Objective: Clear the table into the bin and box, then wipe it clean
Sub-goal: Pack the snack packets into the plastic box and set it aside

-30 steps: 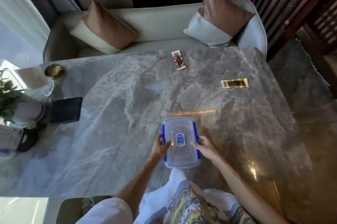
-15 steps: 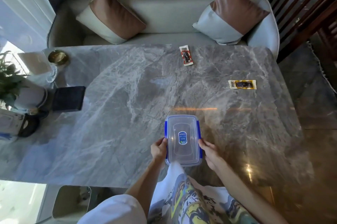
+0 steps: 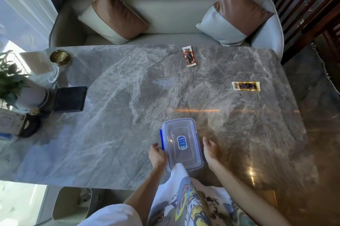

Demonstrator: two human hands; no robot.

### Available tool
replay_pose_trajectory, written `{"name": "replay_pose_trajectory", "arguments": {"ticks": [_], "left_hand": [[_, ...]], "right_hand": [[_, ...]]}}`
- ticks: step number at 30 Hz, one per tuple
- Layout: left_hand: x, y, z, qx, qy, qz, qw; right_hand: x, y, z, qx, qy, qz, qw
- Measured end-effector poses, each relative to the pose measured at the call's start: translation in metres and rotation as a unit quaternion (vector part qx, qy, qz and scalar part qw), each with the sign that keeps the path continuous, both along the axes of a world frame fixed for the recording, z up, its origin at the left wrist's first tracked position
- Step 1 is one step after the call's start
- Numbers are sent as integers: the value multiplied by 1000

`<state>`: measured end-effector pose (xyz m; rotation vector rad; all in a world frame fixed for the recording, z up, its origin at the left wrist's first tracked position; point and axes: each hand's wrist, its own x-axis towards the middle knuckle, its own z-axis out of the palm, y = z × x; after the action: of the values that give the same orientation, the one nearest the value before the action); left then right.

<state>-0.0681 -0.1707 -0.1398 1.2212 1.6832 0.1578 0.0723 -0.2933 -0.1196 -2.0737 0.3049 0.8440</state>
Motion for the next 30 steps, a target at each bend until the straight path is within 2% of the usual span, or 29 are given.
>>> {"name": "replay_pose_trajectory", "arguments": {"ticks": [1, 3, 6, 11, 16, 21, 23, 26, 30], "left_hand": [[-1, 3, 5, 41, 6, -36, 998], [0, 9, 13, 104, -6, -106, 989], [11, 31, 14, 144, -6, -202, 969], [44, 79, 28, 29, -64, -306, 949], [52, 95, 25, -42, -45, -356, 932], [49, 76, 28, -87, -56, -411, 906], [48, 65, 27, -80, -57, -423, 901], [49, 57, 26, -63, -117, -376, 917], [61, 51, 35, -65, -143, -391, 907]], "right_hand": [[0, 0, 6, 6, -23, 28, 999], [-3, 0, 11, 35, -15, 99, 994], [-10, 1, 12, 25, 11, 168, 985], [-15, 5, 23, 28, -5, 165, 986], [-2, -16, 34, 55, -13, 132, 990], [16, -51, 25, 36, -26, 102, 994], [16, -58, 26, 31, -28, 112, 993], [14, -62, 28, 41, -20, 124, 991], [19, -72, 28, 66, -18, 117, 991]]}}
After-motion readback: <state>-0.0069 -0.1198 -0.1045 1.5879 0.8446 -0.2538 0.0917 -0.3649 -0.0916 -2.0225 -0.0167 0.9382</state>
